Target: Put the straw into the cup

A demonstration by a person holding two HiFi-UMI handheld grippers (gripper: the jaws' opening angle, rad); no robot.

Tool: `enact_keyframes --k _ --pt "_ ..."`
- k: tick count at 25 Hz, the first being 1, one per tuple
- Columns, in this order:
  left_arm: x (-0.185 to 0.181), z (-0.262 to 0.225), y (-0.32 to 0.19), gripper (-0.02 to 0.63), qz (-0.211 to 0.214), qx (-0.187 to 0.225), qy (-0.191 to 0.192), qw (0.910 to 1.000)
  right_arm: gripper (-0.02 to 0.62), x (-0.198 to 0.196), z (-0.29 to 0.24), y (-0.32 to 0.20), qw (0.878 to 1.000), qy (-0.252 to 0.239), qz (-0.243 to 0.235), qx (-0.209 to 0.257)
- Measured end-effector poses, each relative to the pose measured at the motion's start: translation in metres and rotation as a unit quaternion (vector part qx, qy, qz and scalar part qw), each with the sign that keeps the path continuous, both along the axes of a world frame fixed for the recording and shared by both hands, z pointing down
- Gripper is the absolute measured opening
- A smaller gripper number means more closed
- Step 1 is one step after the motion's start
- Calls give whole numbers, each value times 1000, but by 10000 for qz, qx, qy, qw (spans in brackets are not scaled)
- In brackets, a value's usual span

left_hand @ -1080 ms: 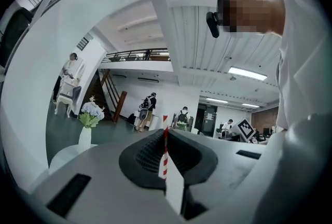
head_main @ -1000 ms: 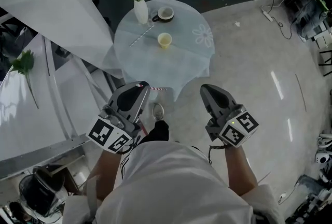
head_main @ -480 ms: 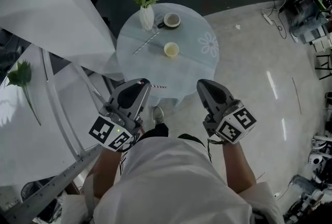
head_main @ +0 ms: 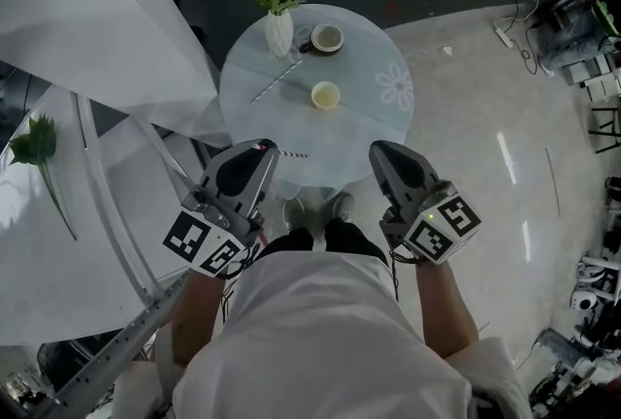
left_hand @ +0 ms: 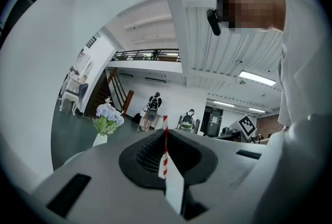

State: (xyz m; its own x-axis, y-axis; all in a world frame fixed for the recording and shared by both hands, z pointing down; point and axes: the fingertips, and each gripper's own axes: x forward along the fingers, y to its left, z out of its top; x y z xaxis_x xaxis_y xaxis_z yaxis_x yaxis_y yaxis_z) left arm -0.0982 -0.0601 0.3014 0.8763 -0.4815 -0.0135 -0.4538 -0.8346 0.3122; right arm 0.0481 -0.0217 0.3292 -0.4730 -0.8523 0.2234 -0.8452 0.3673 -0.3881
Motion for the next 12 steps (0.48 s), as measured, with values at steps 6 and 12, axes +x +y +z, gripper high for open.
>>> enact_keyframes --k 6,12 --pt "8 10 -19 31 -114 -85 -74 9999 20 10 12 -20 9999 -6 -84 -87" --pt "29 19 -49 31 -283 -164 -195 9993 20 30 23 -48 9994 -64 -283 -201"
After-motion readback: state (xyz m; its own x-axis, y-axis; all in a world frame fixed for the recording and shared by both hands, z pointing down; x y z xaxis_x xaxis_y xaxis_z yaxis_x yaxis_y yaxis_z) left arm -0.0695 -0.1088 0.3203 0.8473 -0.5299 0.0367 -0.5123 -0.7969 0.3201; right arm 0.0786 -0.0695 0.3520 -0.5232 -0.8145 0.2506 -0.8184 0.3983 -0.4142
